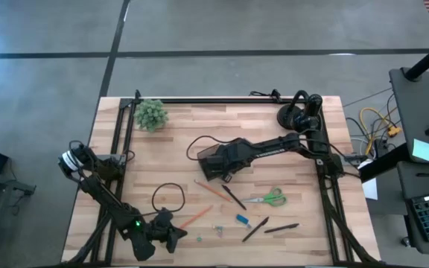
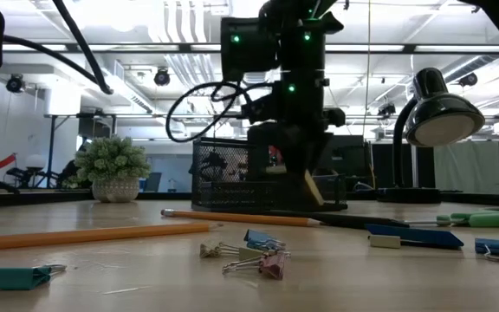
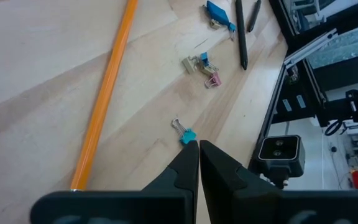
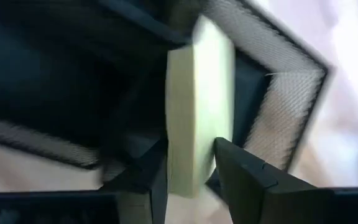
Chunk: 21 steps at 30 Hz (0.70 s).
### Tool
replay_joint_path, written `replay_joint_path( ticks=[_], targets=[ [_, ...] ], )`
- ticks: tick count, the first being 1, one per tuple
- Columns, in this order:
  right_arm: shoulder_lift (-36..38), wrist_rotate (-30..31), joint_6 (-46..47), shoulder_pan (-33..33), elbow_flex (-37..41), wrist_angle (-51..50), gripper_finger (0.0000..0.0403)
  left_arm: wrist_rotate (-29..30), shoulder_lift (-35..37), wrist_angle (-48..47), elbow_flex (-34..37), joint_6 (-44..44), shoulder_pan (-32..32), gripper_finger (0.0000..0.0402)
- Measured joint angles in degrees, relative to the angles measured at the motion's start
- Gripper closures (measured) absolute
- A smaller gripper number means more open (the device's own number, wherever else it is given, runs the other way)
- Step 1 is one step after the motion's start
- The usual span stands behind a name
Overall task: Pick and place office supplies into organizer
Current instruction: Put the yellow sticky note into the black desk organizer, then put the bottom orange pencil into the black desk organizer
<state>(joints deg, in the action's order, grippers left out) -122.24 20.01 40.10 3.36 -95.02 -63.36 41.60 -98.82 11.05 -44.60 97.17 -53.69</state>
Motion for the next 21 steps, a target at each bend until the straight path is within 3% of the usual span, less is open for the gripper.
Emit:
replay_joint_path(
  ticks=[14,21],
  targets=[
    [1.87,-2.00,1.45,0.14,-1.92,1.35,0.0278,-1.34,0.08,0.00,0.00,0.02,0.00,0.0402],
    [4.64,2.56,1.68,0.23,-2.10,1.44,0.0278,-2.66,0.39,0.02,0.00,0.04,0.00,0.0402]
  ],
)
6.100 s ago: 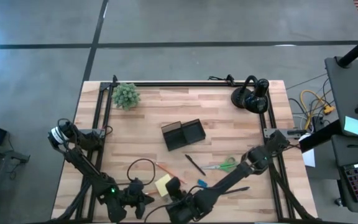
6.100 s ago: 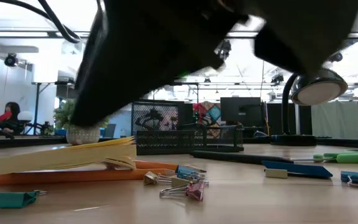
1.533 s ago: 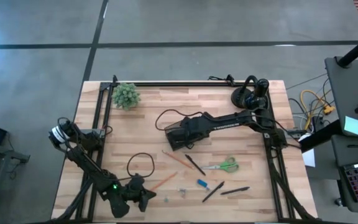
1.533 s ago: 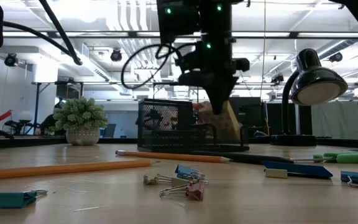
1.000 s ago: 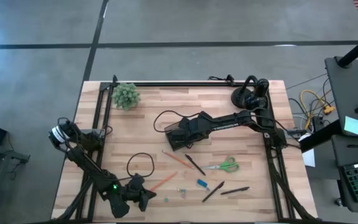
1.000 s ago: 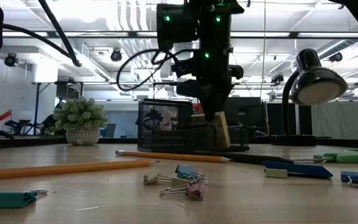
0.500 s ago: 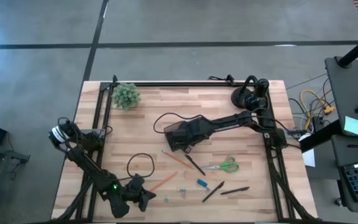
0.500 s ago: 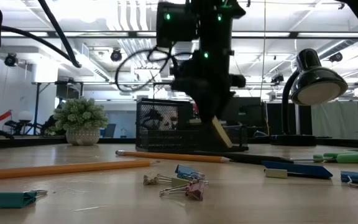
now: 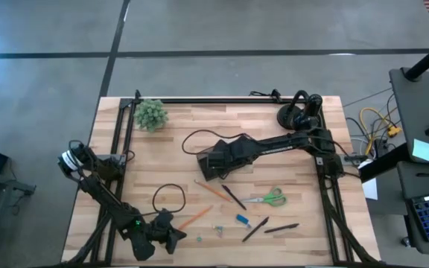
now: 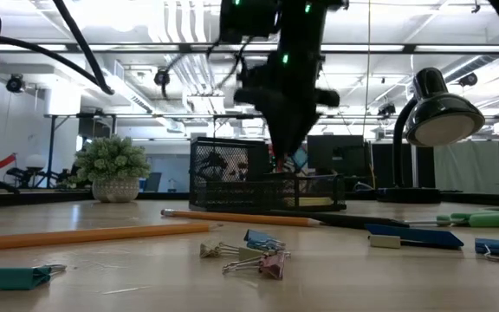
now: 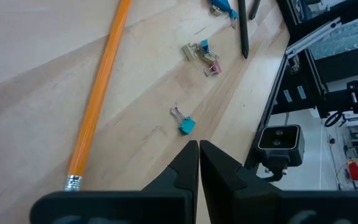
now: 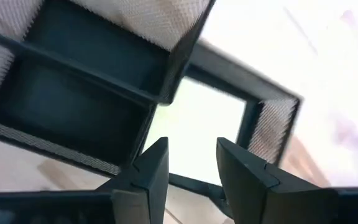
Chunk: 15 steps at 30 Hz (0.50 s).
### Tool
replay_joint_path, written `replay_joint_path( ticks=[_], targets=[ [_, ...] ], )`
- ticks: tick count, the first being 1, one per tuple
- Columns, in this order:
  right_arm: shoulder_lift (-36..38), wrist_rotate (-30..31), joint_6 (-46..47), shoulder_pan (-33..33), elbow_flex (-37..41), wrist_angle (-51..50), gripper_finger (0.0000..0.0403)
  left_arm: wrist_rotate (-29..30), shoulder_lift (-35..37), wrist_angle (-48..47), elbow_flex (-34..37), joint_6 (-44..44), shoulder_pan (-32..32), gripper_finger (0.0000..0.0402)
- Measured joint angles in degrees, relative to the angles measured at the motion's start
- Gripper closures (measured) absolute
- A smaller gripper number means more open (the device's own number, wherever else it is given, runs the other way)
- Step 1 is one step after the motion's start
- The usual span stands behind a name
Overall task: Pick and place office supplies into organizer
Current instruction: Put the bottom orange pencil into the black desk organizer
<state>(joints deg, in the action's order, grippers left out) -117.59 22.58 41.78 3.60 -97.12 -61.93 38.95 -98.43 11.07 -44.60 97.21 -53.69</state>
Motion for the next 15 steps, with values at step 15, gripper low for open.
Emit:
replay_joint_path(
  ticks=[15],
  targets=[
    [7.71,-23.97,-1.58,3.73,0.13,1.05,0.0285,-0.97,6.88,-5.64,-0.02,-0.12,0.00,0.0402]
  ],
)
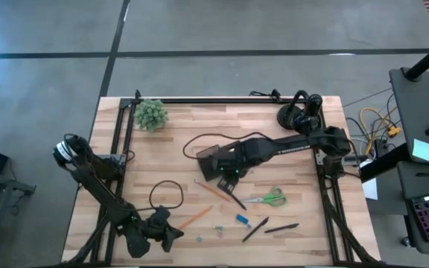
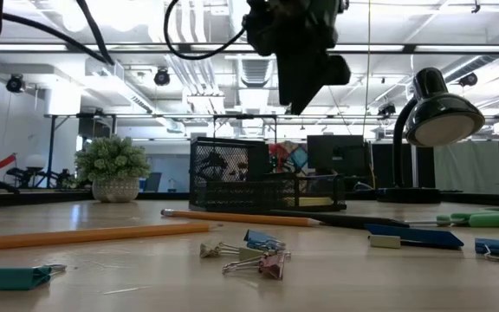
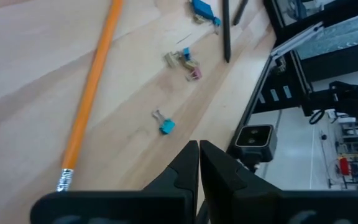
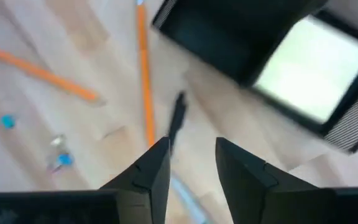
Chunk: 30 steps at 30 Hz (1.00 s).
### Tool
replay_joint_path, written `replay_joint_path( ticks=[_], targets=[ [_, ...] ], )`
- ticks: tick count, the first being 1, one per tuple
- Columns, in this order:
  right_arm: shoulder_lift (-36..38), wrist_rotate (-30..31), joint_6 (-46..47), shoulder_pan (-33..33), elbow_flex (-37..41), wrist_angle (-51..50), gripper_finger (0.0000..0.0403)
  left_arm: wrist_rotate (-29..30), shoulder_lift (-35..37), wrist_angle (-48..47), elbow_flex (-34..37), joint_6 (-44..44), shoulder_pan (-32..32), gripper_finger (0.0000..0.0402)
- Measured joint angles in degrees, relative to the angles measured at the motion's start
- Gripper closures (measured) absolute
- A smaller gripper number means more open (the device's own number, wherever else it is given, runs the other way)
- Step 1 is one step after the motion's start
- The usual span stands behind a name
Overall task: Pick and place office supplies into organizer
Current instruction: Put the bottom orange pencil into the black desk organizer
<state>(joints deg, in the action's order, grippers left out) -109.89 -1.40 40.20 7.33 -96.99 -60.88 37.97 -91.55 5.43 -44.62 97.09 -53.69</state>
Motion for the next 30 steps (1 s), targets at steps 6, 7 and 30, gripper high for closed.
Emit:
replay_joint_path(
  ticks=[6,7,30],
  targets=[
    [-0.17,-0.80,5.35,5.41,0.09,4.14,0.0296,-0.06,0.83,0.07,-0.16,-0.18,0.00,0.0402],
    [-0.20,-0.78,6.55,6.34,0.11,5.16,0.0298,-0.06,0.83,0.01,-0.36,-0.18,0.00,0.0402],
    [-0.90,10.67,39.28,25.54,9.28,21.33,0.0322,7.96,-6.64,10.55,-10.91,-5.87,-1.16,0.0402]
  ],
)
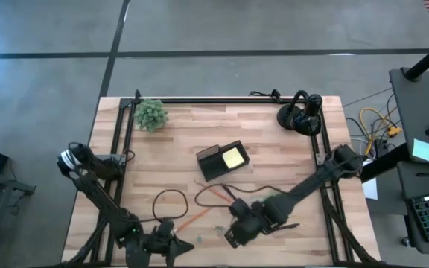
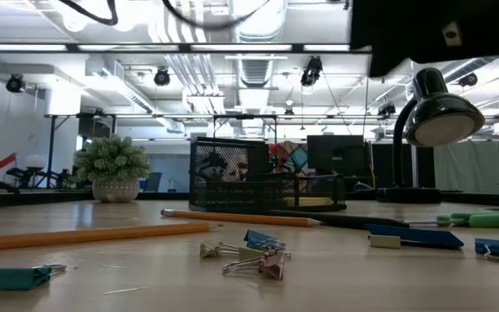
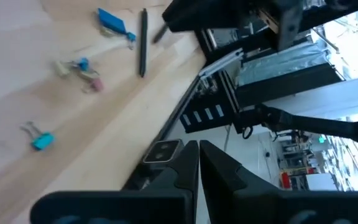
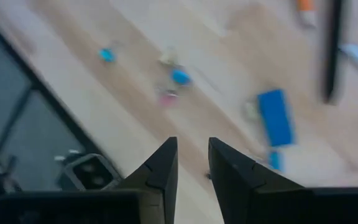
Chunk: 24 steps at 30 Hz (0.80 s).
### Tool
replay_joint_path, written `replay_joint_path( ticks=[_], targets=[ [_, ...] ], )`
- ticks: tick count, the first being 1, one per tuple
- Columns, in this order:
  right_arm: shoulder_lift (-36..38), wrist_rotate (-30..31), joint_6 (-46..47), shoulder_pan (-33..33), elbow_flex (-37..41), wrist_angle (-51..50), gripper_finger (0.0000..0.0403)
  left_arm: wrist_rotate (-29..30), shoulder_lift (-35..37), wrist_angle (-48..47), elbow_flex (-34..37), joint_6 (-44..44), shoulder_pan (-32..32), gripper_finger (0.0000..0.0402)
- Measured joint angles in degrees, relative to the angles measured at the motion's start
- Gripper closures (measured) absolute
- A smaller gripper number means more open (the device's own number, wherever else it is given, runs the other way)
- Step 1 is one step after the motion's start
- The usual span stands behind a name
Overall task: Pick and place office supplies into organizer
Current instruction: Put the bottom orange pencil into the black desk organizer
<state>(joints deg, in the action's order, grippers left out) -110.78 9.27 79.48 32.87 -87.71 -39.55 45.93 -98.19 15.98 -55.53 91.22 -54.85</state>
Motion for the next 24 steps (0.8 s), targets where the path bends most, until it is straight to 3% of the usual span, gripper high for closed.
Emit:
replay_joint_path(
  ticks=[5,12,17,24],
  targets=[
    [0.00,2.26,-1.38,-2.12,4.31,12.20,0.0322,3.15,-2.05,-3.94,-0.90,5.54,0.00,0.0402],
    [-0.37,-0.25,-5.67,-9.59,7.84,17.88,0.0333,1.92,-0.97,-24.55,-0.70,20.56,-0.02,0.0402],
    [-0.37,-6.01,-7.51,-14.01,10.20,19.20,0.0335,-5.11,-0.46,-26.01,0.36,20.96,0.00,0.0402],
    [-2.32,-8.32,-6.27,-16.29,13.32,28.97,0.0343,-5.14,-0.44,-25.97,2.91,21.00,0.15,0.0402]
  ],
)
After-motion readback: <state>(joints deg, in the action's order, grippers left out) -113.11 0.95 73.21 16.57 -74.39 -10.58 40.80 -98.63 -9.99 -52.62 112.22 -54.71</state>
